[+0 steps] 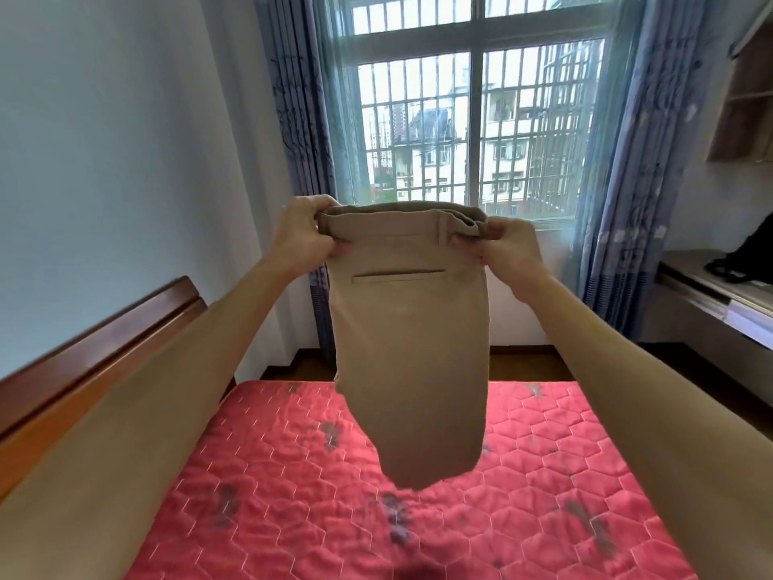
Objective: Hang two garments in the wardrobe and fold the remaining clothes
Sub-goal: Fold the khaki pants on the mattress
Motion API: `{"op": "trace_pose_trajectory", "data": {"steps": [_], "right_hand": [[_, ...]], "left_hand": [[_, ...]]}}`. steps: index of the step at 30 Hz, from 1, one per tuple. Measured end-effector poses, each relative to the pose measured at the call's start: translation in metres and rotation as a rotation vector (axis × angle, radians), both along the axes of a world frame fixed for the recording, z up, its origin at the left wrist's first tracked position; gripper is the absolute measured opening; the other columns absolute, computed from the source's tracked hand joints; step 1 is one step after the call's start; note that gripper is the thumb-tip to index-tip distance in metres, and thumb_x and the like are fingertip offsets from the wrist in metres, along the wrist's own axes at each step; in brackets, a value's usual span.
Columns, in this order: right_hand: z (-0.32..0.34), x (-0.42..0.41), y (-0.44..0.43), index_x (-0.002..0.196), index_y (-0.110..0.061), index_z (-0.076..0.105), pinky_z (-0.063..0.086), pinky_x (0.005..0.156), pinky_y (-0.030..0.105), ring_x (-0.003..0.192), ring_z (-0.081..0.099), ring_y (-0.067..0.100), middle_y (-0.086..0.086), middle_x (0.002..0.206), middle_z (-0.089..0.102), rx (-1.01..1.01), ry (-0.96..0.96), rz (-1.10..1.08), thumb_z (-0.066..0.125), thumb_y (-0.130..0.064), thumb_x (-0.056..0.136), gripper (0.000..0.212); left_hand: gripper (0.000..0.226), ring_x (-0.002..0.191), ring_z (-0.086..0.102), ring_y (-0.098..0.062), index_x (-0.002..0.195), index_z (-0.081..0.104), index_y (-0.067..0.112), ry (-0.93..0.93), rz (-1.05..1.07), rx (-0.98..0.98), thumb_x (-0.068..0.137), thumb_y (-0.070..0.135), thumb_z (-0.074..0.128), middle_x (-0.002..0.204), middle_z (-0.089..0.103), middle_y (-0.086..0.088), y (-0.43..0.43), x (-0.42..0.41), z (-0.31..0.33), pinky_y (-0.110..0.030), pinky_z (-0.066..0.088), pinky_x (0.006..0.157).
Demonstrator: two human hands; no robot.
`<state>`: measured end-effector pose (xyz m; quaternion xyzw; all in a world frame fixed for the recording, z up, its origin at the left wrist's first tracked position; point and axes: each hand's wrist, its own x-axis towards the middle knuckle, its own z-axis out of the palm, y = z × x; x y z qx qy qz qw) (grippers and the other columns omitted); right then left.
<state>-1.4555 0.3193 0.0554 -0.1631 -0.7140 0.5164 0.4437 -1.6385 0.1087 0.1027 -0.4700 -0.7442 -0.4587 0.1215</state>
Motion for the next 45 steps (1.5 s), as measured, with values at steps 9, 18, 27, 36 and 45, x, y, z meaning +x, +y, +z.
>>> {"op": "trace_pose_trajectory", "data": {"steps": [9, 18, 27, 36, 45], "right_hand": [[0.018, 0.019, -0.004, 0.092, -0.014, 0.076, 0.054, 0.064, 0.021, 0.077, 0.072, 0.008, 0.003, 0.090, 0.077, -0.144, 0.210, 0.083, 0.081, -0.016, 0.081, 0.013], [0.017, 0.008, 0.019, 0.084, -0.022, 0.071, 0.041, 0.049, 0.007, 0.062, 0.060, -0.006, -0.009, 0.080, 0.068, -0.026, -0.076, -0.024, 0.077, -0.026, 0.085, 0.008], [0.017, -0.033, 0.049, 0.087, -0.016, 0.068, 0.048, 0.063, 0.019, 0.067, 0.056, 0.008, -0.006, 0.075, 0.063, -0.094, -0.008, -0.070, 0.067, -0.011, 0.093, 0.008], [0.013, -0.040, 0.049, 0.096, -0.012, 0.071, 0.056, 0.090, 0.037, 0.079, 0.063, 0.014, 0.002, 0.090, 0.068, -0.024, 0.123, -0.027, 0.066, -0.005, 0.092, 0.009], [-0.039, 0.018, 0.006, 0.098, -0.022, 0.071, 0.056, 0.093, 0.040, 0.089, 0.065, 0.016, 0.000, 0.096, 0.071, -0.028, 0.011, 0.013, 0.069, -0.008, 0.091, 0.015]], "left_hand": [[0.057, 0.097, 0.070, -0.021, 0.129, 0.058, 0.007, -0.498, -0.250, 0.206, 0.077, -0.009, 0.077, 0.110, 0.069, -0.010, -0.002, 0.007, 0.007, -0.027, 0.061, 0.071], [0.022, 0.082, 0.067, -0.009, 0.109, 0.069, 0.011, -0.500, -0.186, 0.156, 0.090, -0.002, 0.067, 0.095, 0.071, 0.003, 0.032, -0.021, -0.014, -0.017, 0.056, 0.063], [0.026, 0.080, 0.068, -0.001, 0.111, 0.070, 0.005, -0.317, -0.187, 0.235, 0.087, -0.005, 0.069, 0.094, 0.072, 0.005, 0.068, -0.039, 0.002, -0.017, 0.056, 0.075], [0.024, 0.084, 0.066, -0.002, 0.093, 0.070, 0.014, -0.238, -0.171, 0.343, 0.087, -0.009, 0.067, 0.093, 0.071, 0.008, 0.058, -0.028, 0.005, -0.018, 0.056, 0.076], [0.009, 0.096, 0.067, -0.013, 0.094, 0.069, -0.005, -0.321, -0.242, 0.179, 0.088, -0.010, 0.065, 0.113, 0.073, -0.008, 0.016, -0.001, -0.051, -0.025, 0.059, 0.079]]}}
